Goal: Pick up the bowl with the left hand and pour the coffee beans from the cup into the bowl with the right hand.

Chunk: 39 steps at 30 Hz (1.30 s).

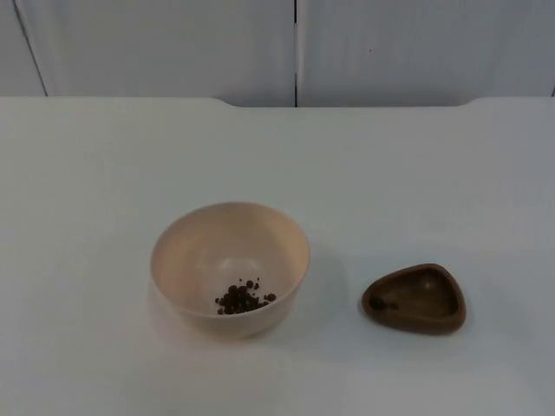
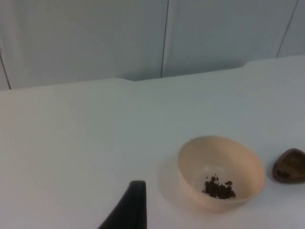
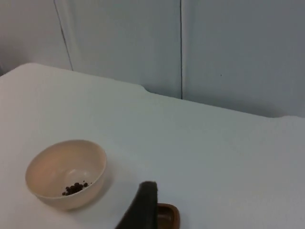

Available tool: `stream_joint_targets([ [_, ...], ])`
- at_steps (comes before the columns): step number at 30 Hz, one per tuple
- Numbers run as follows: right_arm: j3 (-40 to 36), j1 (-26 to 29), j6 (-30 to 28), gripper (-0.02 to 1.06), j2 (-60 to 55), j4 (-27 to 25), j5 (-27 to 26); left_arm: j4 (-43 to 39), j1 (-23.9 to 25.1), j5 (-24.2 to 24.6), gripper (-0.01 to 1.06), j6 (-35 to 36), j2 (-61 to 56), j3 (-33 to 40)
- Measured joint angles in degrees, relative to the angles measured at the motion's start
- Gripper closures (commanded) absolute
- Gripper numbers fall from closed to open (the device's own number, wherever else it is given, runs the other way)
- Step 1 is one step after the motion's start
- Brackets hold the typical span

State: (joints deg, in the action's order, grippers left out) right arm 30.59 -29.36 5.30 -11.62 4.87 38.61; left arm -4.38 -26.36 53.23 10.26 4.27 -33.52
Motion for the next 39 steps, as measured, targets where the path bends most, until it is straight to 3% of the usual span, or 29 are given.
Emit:
stream_joint_targets([
  [5, -0.1, 0.0, -2.6, 0.20, 2.3, -1.2, 3.0, 0.1, 0.0, 4.9, 0.00, -0.9, -4.1, 3.2],
  [10, -0.3, 0.0, -3.8, 0.20, 2.7, -1.4, 5.7, 2.2, 0.0, 6.9, 0.00, -4.4, -4.1, 3.8],
  [28, -0.3, 0.0, -5.3, 0.20, 10.9, -1.9, 12.7, 2.8, 0.0, 8.1, 0.00, -7.1, -4.1, 4.8],
  [39, -0.3, 0.0, -5.3, 0.20, 11.4, -5.4, 14.9, 2.9, 0.0, 8.1, 0.00, -7.3, -4.1, 4.8],
])
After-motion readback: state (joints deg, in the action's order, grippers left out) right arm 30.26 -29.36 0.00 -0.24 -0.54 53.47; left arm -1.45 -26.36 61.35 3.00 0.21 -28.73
